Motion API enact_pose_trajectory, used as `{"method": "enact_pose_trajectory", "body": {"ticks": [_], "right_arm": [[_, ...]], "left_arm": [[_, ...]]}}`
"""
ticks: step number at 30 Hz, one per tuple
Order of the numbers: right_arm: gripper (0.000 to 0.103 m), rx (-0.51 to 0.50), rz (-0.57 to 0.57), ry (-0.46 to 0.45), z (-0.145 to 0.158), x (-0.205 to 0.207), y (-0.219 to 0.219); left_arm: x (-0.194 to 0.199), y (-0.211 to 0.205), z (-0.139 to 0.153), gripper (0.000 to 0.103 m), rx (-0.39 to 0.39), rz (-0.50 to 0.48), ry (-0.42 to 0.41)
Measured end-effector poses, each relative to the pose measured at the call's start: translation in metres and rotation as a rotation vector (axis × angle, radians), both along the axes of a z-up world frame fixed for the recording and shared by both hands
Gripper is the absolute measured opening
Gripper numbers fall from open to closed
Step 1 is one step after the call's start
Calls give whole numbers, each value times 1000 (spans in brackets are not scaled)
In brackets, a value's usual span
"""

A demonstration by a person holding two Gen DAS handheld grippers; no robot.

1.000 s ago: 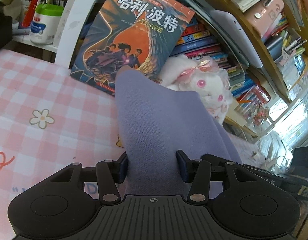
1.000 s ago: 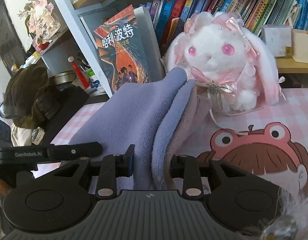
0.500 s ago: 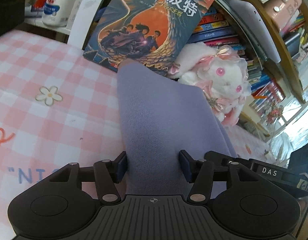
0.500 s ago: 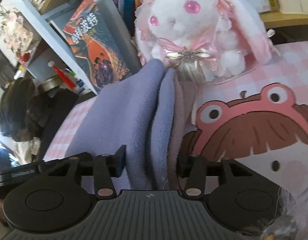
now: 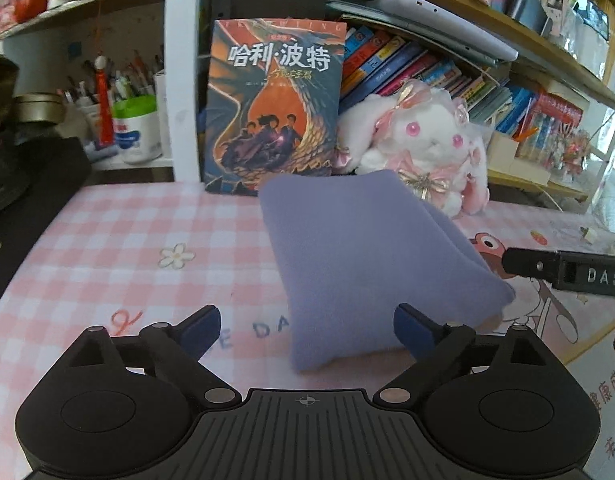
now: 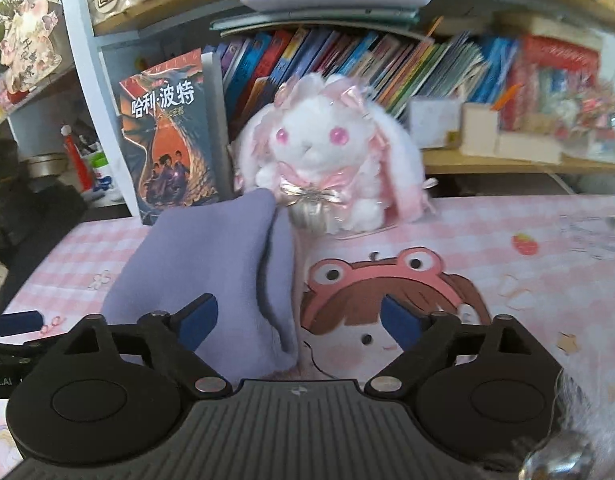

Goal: Fold clothes
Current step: 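Open both grippers and withdraw them from the sweater stack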

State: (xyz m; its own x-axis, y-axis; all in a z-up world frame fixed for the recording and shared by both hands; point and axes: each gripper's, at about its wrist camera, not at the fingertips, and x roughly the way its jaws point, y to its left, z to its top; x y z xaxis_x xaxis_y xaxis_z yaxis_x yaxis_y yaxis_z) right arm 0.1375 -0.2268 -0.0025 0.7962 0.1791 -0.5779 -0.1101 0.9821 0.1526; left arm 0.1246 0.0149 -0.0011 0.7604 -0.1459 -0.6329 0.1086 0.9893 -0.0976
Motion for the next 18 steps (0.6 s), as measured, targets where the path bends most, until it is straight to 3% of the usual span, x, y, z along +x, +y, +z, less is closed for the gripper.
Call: {"method": "enact_pose_trajectory", "body": {"ticks": [9,18], "right_arm": [[101,-98,-28,50,-12,-44,12],[103,-110,-55,88,-16,-71,17]], "left_arm": [[-25,-4,-6,102,106,65,10],[-49,-11,-10,103,104,109,21]]}}
